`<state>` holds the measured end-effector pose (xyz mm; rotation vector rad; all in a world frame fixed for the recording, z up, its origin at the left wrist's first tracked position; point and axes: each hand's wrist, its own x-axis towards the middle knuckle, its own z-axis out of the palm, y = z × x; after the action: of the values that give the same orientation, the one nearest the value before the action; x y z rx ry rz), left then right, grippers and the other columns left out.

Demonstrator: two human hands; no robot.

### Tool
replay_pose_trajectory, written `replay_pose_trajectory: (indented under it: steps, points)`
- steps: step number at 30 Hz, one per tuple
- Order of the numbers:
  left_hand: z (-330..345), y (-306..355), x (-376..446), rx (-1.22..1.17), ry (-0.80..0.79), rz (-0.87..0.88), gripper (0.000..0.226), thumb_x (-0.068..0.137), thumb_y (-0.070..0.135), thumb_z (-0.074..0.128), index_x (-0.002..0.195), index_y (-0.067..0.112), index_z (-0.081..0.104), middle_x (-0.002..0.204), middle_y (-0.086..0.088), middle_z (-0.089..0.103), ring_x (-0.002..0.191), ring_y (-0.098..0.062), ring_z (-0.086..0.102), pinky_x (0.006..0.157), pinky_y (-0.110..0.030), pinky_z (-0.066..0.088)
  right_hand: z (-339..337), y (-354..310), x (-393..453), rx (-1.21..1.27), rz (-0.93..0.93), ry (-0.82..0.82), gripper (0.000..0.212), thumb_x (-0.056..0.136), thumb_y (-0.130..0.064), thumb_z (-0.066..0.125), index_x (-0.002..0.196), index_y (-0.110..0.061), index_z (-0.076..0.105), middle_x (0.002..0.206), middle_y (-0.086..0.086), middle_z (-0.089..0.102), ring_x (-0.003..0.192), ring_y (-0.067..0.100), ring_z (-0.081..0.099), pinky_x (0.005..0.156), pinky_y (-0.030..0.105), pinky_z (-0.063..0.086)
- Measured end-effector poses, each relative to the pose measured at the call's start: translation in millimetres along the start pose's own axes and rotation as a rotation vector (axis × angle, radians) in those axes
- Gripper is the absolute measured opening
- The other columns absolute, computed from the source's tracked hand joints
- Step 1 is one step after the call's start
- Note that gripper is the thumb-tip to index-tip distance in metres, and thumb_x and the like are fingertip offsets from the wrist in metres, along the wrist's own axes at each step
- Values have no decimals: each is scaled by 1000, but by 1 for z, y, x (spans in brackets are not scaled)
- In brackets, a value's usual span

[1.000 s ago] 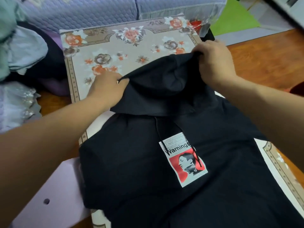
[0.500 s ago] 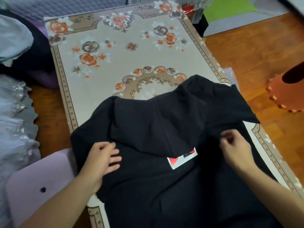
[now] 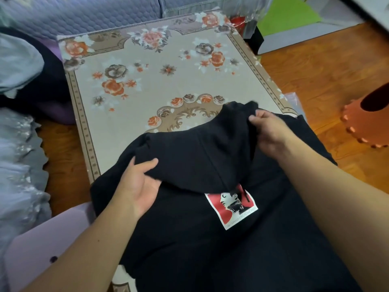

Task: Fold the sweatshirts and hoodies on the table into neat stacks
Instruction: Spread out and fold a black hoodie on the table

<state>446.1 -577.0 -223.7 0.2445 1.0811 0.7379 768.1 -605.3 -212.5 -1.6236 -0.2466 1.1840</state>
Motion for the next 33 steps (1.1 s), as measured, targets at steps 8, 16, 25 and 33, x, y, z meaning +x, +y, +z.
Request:
replay_pose_trajectory:
  steps: [8,16,25,33]
  points:
    - [-1,0,22,247,212,-62,44,92,7,54,134,21,56,128,-6,68,110,-29,69,97,-49,55,-7,15,35,-466,177,453,50,95,-26,54,141,-6,46,107,9,57,101,27,63,89,45,58]
    - [1,10,37,133,192,-21,42,102,14,61,142,10,53,121,-9,74,103,-27,75,95,-49,58,14,38,13,-666,-119,338,55,101,-22,56,152,-21,35,148,7,49,133,28,50,103,32,39]
    - [-9,-2,15,247,245,-66,40,98,16,68,134,17,50,121,-8,71,98,-25,76,87,-45,60,11,42,4,-743,-115,354,75,92,-21,59,157,-24,24,149,8,46,131,30,49,100,35,40]
    - [-17,-12,3,127,228,-127,16,103,9,59,116,17,61,119,-15,73,98,-30,76,89,-45,58,2,70,-20,-377,276,203,35,90,-23,70,122,-18,57,116,7,69,101,28,68,65,39,58]
